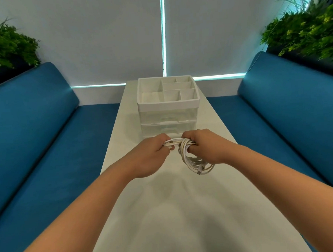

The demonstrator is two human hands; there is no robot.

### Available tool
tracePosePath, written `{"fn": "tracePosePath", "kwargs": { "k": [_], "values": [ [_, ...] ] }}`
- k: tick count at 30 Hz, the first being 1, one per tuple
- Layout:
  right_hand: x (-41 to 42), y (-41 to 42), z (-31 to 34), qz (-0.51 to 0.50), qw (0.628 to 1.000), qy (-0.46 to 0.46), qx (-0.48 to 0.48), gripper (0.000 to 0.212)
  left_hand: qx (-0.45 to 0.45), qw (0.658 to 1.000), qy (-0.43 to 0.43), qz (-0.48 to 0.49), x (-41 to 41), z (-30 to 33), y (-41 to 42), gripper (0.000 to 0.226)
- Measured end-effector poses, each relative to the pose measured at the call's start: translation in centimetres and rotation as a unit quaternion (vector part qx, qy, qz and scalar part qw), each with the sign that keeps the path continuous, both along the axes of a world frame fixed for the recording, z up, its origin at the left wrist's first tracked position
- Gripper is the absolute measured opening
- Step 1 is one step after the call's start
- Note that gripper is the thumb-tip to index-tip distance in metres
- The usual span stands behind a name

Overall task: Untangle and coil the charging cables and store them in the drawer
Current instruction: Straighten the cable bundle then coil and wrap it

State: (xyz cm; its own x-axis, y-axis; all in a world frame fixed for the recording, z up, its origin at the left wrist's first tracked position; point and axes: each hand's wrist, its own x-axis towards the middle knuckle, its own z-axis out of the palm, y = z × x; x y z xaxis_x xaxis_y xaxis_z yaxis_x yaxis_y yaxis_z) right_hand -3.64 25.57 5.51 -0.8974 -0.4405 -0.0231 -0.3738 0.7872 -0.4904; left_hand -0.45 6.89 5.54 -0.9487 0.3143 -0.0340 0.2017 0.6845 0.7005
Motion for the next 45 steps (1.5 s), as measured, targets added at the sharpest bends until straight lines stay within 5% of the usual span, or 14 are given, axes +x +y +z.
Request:
{"fn": "tracePosePath", "kwargs": {
  "k": [4, 7, 12, 17, 25, 32, 35, 39, 45],
  "values": [
    [0.2, -0.7, -0.6, -0.015, 0.999, 0.029, 0.035, 0.01, 0.135, 0.984, -0.096, 0.063, 0.8, -0.6, 1.0, 0.031],
    [0.2, -1.4, -0.7, -0.013, 0.999, 0.042, 0.025, 0.009, 0.173, 0.977, -0.055, 0.112, 1.0, -1.9, 1.6, 0.043],
    [0.2, -0.9, 0.6, -0.021, 0.987, -0.099, -0.126, 0.01, 0.215, 0.972, -0.038, 0.091, 0.9, -1.6, 0.9, 0.022],
    [-0.1, -1.0, 1.2, -0.034, 0.956, -0.169, -0.238, 0.013, 0.266, 0.953, -0.03, 0.139, -0.4, -1.2, 0.0, 0.034],
    [-0.5, -2.2, 1.8, -0.101, 0.928, -0.111, -0.34, 0.009, 0.5, 0.859, -0.088, 0.069, -0.6, -0.4, 1.8, 0.028],
    [-0.6, -2.5, 1.3, -0.154, 0.936, -0.045, -0.312, 0.013, 0.402, 0.913, -0.011, 0.075, -0.8, -0.7, 2.2, 0.028],
    [-0.5, -2.2, 1.5, -0.134, 0.941, -0.043, -0.306, 0.015, 0.412, 0.908, -0.01, 0.078, -1.0, -0.9, 1.7, 0.021],
    [-0.5, -1.6, 1.9, -0.077, 0.917, -0.15, -0.362, 0.021, 0.458, 0.886, -0.011, 0.073, -1.1, -0.8, 1.0, 0.024],
    [-0.3, -1.5, 2.2, -0.052, 0.888, -0.222, -0.399, 0.025, 0.429, 0.897, 0.036, 0.101, -1.2, -1.0, 0.5, 0.015]
  ]
}}
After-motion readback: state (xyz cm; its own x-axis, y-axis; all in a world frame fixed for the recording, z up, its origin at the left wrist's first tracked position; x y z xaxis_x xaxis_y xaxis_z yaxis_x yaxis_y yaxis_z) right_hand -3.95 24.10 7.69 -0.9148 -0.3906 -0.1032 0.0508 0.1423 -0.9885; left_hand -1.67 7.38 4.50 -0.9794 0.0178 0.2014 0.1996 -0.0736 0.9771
